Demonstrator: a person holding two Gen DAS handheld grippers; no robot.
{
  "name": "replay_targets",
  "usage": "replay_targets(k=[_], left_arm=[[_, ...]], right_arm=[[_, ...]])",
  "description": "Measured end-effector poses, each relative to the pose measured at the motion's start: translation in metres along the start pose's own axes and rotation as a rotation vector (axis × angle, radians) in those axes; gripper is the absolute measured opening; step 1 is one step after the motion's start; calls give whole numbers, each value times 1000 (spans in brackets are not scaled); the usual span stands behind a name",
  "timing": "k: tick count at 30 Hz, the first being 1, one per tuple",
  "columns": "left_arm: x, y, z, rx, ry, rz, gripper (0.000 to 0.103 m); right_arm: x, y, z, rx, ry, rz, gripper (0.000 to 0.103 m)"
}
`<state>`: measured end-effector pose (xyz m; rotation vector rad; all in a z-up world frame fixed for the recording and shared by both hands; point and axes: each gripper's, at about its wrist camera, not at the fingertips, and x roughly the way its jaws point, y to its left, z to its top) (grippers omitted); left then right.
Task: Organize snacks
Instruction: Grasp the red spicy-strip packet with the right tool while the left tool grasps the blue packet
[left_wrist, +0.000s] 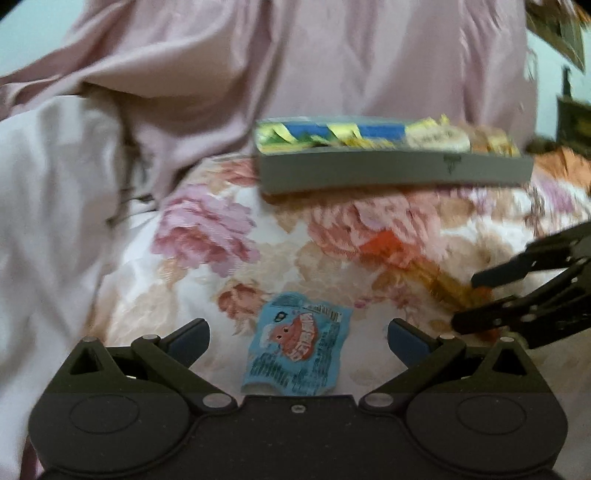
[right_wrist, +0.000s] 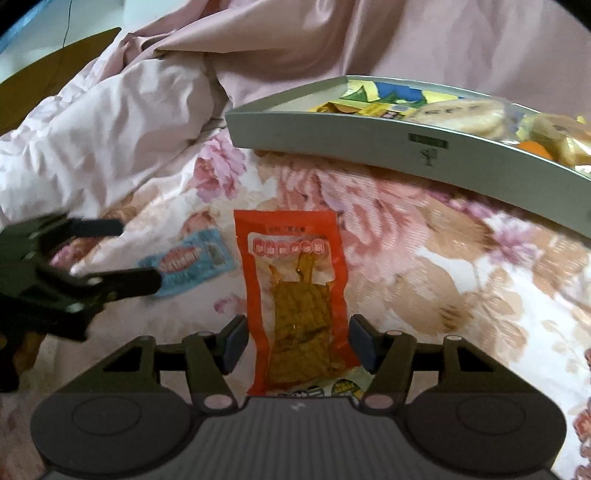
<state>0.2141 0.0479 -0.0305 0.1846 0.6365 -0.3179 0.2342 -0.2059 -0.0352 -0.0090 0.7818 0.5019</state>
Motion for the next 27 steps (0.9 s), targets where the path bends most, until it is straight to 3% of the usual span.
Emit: replay_targets(k=[4,12,17,20,24,27], left_arm=[[16,5,1,5,33,-25,100],[29,3,1,29,95,-71,85],[31,0,0,20,114,-60,82],[30,0,0,-5,124,-51,76],[26,-1,-1,-55,131,-17,64],[19,-5,-4,-102,130,14,62]], right_arm=[[-2,1,-7,-50,-12,-20,69],[8,4,-7,-93,-44,-25,83],[19,5,-6,-112,-31,-18,90],[18,10,-9,-140,-33,-53,84],[12,10,-13,-111,-42,-59,65],[8,10,-15,-82,-40,-63,65]])
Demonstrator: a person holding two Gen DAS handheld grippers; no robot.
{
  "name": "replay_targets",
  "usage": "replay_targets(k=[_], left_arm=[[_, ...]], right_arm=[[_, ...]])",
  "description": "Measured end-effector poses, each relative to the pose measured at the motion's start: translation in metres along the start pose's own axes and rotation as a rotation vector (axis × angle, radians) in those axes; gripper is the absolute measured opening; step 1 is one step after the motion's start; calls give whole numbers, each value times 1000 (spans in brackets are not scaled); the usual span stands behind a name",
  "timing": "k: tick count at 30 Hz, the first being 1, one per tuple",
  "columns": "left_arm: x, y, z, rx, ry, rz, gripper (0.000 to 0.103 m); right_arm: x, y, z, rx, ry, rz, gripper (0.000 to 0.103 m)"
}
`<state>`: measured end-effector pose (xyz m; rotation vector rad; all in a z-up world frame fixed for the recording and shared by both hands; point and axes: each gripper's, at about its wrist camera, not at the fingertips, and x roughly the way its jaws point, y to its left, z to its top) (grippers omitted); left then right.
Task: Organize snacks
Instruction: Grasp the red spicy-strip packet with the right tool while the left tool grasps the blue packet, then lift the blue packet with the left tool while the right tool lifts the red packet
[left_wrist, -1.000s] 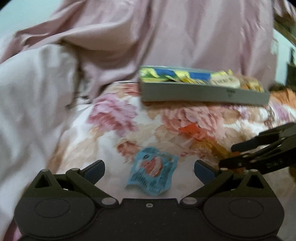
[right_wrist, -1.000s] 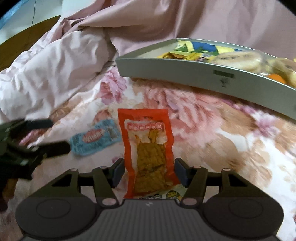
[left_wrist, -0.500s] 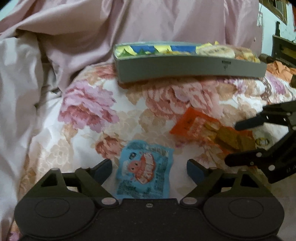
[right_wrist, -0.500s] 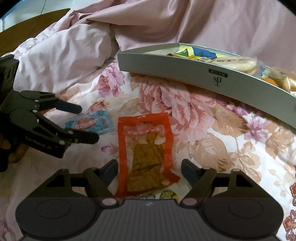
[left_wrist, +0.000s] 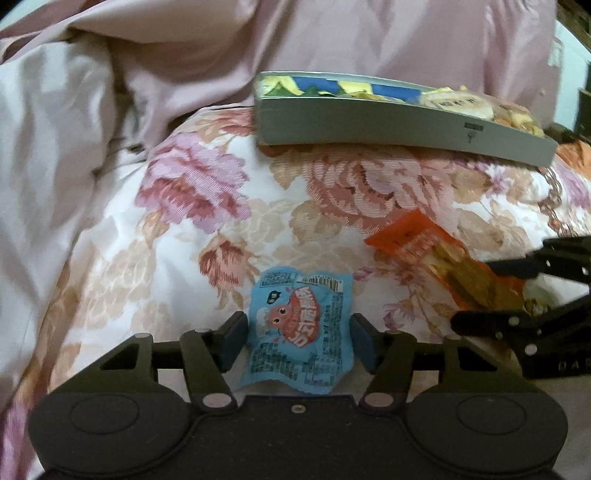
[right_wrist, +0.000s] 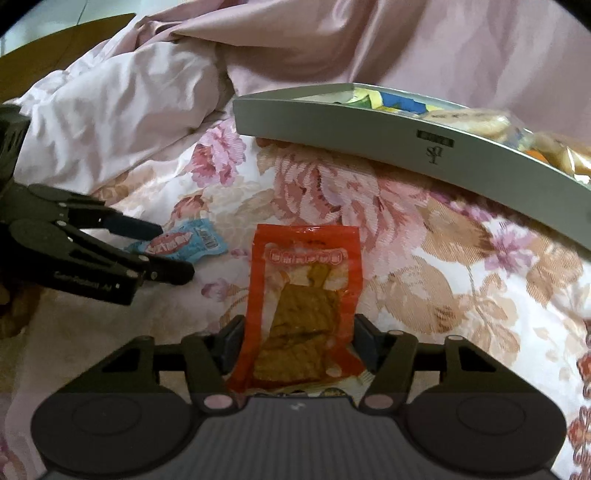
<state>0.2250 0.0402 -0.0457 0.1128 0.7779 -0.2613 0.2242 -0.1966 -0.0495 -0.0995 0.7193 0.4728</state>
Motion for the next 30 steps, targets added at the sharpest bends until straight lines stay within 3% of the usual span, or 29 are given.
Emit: replay_targets(k=[5,16,22,26,30], left_arm=[[-15,-10,-11,-48,-1,28,62],[-58,-37,-36,-151,20,15,62],[-58,-56,-46,-18,19,65,65],[-53,-58,-46,3,20,53,76],[-50,-59,-44,25,27,59,78]], right_arm=[[-12,5,-9,25,13,0,64],[-49,15,-36,87,9,-2,62],[-52,25,-42,40,-6,-40,66],[-49,26,-45,28,-10,-42,71],[-46,25,-47,21,-16,-51,81]])
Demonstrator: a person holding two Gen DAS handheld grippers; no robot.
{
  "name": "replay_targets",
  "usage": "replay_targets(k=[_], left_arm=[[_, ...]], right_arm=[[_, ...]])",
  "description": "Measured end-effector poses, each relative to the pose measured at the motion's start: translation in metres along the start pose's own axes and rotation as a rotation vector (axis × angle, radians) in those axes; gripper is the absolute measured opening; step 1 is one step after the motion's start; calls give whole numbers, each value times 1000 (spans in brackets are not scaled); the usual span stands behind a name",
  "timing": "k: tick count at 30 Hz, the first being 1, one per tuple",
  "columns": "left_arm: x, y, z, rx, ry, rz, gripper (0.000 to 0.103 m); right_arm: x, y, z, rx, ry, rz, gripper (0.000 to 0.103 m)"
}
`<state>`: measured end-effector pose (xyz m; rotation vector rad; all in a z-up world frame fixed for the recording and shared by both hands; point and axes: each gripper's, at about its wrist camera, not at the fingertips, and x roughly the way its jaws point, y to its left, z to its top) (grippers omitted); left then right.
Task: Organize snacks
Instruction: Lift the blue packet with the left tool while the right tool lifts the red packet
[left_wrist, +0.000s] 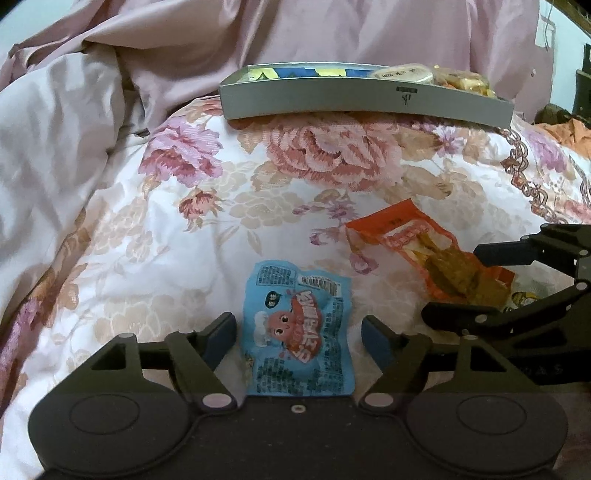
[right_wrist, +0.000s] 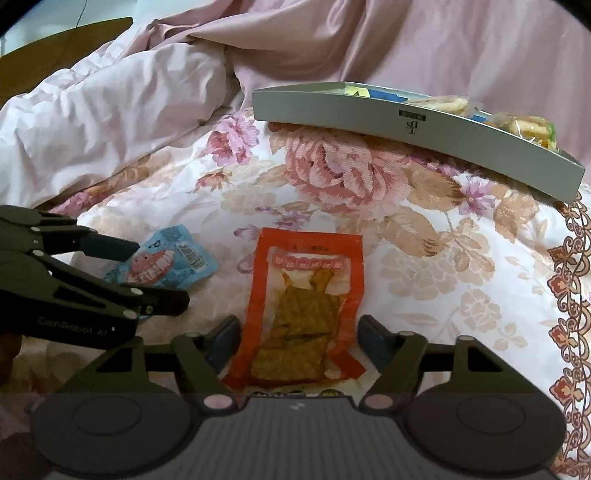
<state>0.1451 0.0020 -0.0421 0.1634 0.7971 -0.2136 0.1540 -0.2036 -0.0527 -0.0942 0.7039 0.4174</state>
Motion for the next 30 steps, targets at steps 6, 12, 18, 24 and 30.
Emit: replay_targets(k=[6,12,18,24,30], left_arm=[[3,0,0,-1,-2,6,78],[3,0,0,1,-1,6,76],[2,0,0,15,-4,12,61],[0,2,0,-12,-22,13,59],[-2,3,0,-43,-49,9,59]], right_arm=[[4,-2,-3,9,-2,10,86],[4,1,-4,5,-16,-7,79],[2,3,-4,-9,-26,-3,66],[1,5,-5,-25,-35,-12,64],[-3,16,-6,-96,-58,-52,62]])
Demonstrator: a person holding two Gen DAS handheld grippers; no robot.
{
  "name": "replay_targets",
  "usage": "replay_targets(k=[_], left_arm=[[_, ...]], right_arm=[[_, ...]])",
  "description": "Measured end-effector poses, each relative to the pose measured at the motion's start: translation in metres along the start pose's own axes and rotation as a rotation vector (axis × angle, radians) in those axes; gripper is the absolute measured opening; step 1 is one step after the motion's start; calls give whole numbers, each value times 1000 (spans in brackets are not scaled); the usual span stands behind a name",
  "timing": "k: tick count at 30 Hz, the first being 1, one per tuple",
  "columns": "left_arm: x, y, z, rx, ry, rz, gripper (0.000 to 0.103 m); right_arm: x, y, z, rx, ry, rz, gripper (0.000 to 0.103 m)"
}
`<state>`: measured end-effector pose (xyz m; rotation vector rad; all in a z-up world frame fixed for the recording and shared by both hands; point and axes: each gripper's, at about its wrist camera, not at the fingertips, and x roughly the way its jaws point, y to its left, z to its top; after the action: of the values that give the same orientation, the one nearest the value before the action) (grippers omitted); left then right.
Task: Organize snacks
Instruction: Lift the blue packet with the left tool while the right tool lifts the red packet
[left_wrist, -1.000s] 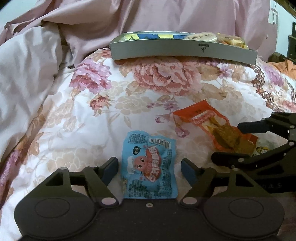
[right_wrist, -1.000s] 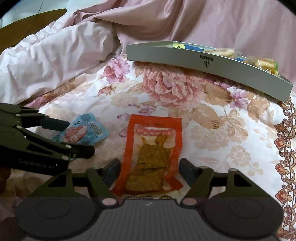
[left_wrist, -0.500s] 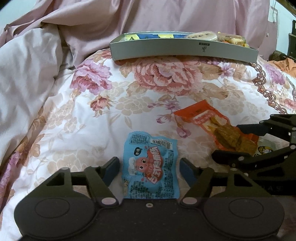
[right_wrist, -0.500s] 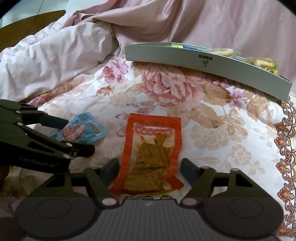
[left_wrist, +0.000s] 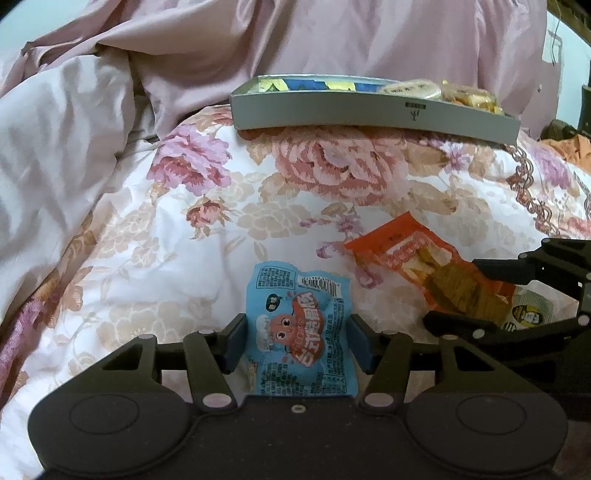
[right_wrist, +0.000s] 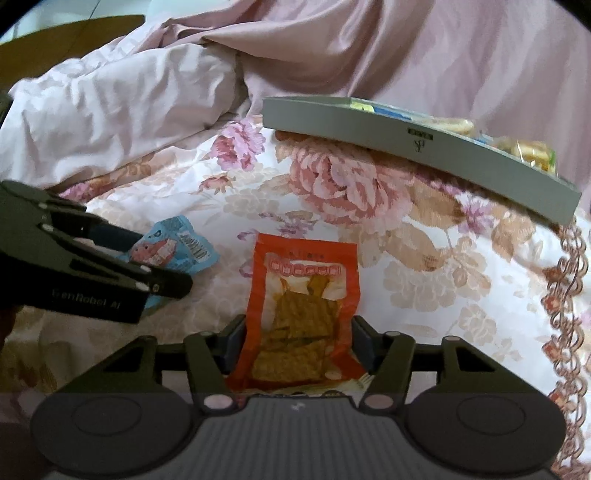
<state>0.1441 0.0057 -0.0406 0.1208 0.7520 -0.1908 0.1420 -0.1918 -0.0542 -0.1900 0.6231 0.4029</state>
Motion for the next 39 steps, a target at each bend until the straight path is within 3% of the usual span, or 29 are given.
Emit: replay_targets(k=[12,23,28,39], left_arm=[[-5,0,1,-39,-44,-5,59],[-7,1,1,-53,-58,-10,59],[-8,0,1,-56,-62,-8,59],[-10,2,5,-78,-81,-3,59]], right_arm=[[-5,13,-1,-140,-48,-98,60],[-7,17,-2,-203,-74,-142,58],[-6,13,-1,-175,-62,-136,58],[-9,21,-2,-288,-114,-211,57]])
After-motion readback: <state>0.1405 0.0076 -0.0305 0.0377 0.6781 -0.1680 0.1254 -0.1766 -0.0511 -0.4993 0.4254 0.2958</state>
